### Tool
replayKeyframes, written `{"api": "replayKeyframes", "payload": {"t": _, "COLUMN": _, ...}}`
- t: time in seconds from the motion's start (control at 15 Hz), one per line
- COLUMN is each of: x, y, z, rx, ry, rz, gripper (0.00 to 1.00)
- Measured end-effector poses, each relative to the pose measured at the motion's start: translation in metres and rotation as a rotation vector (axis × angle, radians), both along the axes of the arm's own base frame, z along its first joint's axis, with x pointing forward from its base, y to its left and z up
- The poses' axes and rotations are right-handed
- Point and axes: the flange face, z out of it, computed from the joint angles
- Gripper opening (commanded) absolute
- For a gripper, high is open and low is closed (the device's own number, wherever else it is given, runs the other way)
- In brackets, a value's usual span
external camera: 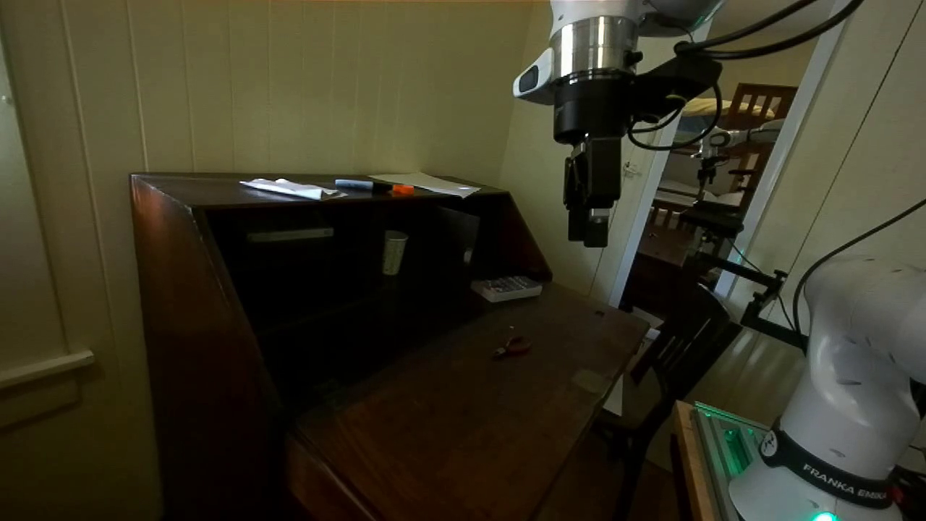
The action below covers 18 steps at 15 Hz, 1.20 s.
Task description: Move the book forward
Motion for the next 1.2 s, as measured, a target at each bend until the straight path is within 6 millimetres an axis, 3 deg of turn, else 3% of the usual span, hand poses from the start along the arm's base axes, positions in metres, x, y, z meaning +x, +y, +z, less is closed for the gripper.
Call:
{"api": "replayKeyframes", "payload": {"t": 0.67, "x": 0.005, "y": -0.006, "z": 0.001, "rx": 0.009, "ry": -0.022, "rz": 0.004, "gripper": 1.00}}
{"api": "replayKeyframes", "payload": {"t": 0.87, "x": 0.016, "y": -0.030, "z": 0.002, "rx": 0.037, "ry": -0.072, "rz": 0.095, "gripper": 1.00}}
{"api": "replayKeyframes", "payload": {"t": 1.2, "x": 0.038, "y": -0.091, "z": -0.013, "rx": -0.007, "ry": -0.113, "rz": 0.296, "gripper": 1.00}}
